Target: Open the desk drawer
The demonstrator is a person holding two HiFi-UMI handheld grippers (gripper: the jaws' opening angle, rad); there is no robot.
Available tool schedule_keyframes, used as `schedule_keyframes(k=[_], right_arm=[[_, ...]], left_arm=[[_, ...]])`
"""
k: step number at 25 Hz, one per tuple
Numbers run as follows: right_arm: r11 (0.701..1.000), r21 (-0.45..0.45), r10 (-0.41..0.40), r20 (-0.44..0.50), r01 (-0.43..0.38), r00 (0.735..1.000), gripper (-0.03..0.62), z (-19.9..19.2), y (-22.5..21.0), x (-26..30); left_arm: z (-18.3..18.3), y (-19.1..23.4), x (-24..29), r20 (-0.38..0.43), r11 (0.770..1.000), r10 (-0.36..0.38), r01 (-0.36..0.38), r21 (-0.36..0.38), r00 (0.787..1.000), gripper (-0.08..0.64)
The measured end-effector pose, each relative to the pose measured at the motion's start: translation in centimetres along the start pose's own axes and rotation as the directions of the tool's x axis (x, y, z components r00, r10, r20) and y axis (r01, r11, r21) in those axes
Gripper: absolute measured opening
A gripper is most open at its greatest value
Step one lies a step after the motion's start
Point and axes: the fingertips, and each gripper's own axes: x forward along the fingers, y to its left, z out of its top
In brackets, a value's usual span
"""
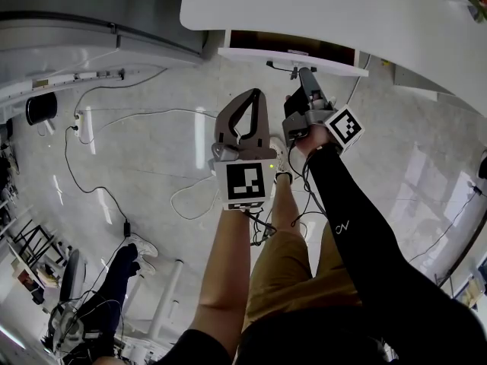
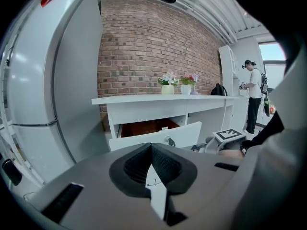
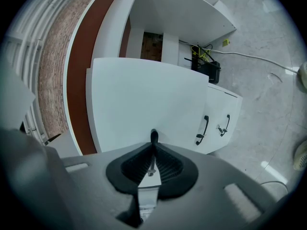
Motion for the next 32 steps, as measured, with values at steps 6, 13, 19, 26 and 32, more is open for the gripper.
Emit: schedule_keyframes(k=[6, 13, 19, 26, 32], right_arm=[[1.000, -0.001, 0.001, -0.019, -0.001, 1.000, 0.025, -0.1, 0.0, 0.0], [1.000, 0.005, 0.000, -0.034, 0.000, 0.999, 0.025, -0.7, -0.1, -1.5], [1.000, 0.002, -0.004, -0.056, 0.004, 0.998, 0.025, -1.2, -0.6, -2.6], [1.000, 0.012, -0.010, -0.067, 0.011, 0.998, 0.025, -1.6, -0.7, -3.5], [1.000, 0.005, -0.017, -0.077, 0.018, 0.997, 0.025, -2.0, -1.1, -4.3]], left_arm=[[-0.1, -0.1, 0.4, -0.012, 1.000, 0.001, -0.001, 0.007, 1.000, 0.008], [-0.4, -1.1, -0.5, -0.014, 1.000, -0.007, 0.007, 0.014, 1.000, 0.008], [-0.4, -1.4, -1.1, -0.012, 1.000, -0.014, 0.014, 0.021, 1.000, 0.008], [-0.7, -1.5, -1.8, -0.014, 1.000, -0.005, 0.006, 0.024, 1.000, 0.008], [-0.8, -1.7, -2.4, -0.009, 1.000, -0.001, 0.002, 0.023, 1.000, 0.008]])
